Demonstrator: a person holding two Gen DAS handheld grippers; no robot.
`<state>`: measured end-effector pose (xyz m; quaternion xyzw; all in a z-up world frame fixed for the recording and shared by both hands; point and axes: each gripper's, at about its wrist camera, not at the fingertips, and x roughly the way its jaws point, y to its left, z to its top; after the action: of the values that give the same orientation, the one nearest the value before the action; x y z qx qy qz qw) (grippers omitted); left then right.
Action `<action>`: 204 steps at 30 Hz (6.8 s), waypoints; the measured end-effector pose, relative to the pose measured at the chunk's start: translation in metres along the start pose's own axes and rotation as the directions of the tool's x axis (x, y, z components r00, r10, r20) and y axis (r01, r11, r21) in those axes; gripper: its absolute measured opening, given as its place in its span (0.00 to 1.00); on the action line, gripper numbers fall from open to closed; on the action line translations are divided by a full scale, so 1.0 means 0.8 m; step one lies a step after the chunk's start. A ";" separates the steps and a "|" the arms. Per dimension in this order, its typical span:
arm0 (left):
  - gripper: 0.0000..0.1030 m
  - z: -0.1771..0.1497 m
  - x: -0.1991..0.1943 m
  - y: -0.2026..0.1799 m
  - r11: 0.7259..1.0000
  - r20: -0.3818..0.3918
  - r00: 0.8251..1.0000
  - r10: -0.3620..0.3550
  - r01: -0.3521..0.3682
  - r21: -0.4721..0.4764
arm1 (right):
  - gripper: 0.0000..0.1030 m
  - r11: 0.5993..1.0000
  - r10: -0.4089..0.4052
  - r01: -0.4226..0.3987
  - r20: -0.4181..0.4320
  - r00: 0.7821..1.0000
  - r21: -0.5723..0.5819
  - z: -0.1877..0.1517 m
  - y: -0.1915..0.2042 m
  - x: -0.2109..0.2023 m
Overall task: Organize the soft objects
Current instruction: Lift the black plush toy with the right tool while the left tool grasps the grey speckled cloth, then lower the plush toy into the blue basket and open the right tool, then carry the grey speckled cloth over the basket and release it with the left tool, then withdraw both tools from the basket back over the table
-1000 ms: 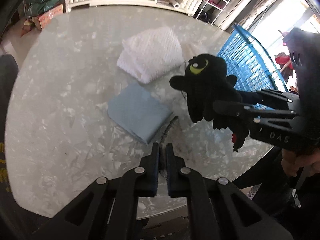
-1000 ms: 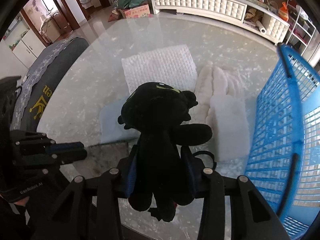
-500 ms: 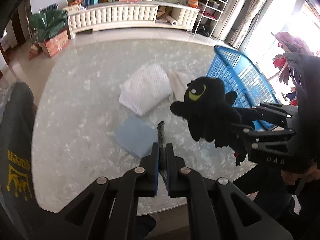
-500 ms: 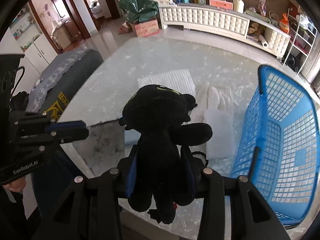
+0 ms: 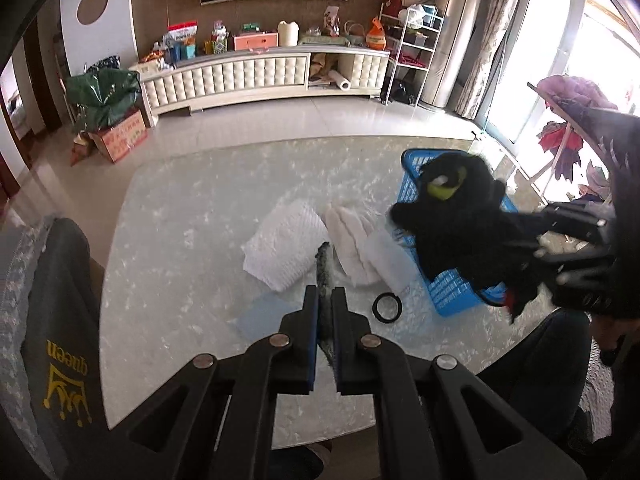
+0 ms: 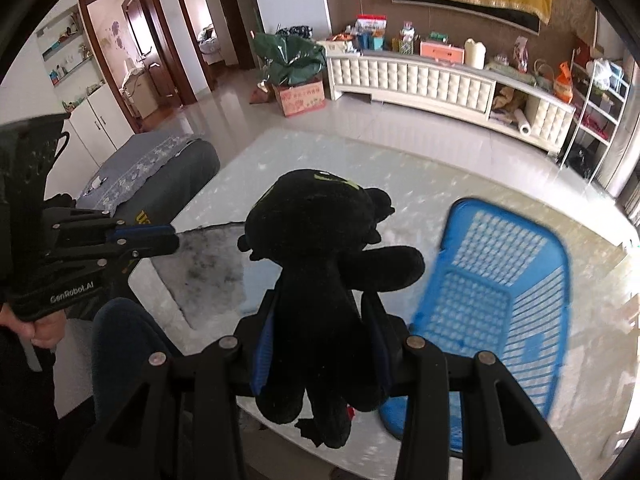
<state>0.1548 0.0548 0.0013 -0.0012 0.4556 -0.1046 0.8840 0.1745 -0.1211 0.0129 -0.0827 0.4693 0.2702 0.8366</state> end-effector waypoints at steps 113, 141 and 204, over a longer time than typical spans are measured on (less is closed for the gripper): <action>0.05 0.097 0.034 -0.151 0.972 0.026 0.999 -0.047 0.040 0.231 | 0.99 0.942 -0.307 0.314 -0.080 0.948 0.119 -0.132 -0.144 -0.012; 0.05 0.141 0.176 -0.247 0.859 -0.095 0.971 -0.219 0.238 0.453 | 0.99 0.946 -0.214 0.225 -0.074 0.974 0.235 -0.139 -0.184 0.004; 0.84 0.110 0.144 -0.208 0.874 -0.018 1.000 -0.017 0.024 0.486 | 0.99 0.930 -0.199 0.206 -0.054 0.978 0.305 -0.129 -0.166 -0.023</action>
<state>0.2602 -0.1375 -0.0235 0.2167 0.4202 -0.2251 0.8519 0.1612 -0.2801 -0.0434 -0.0017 0.5037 0.1048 0.8575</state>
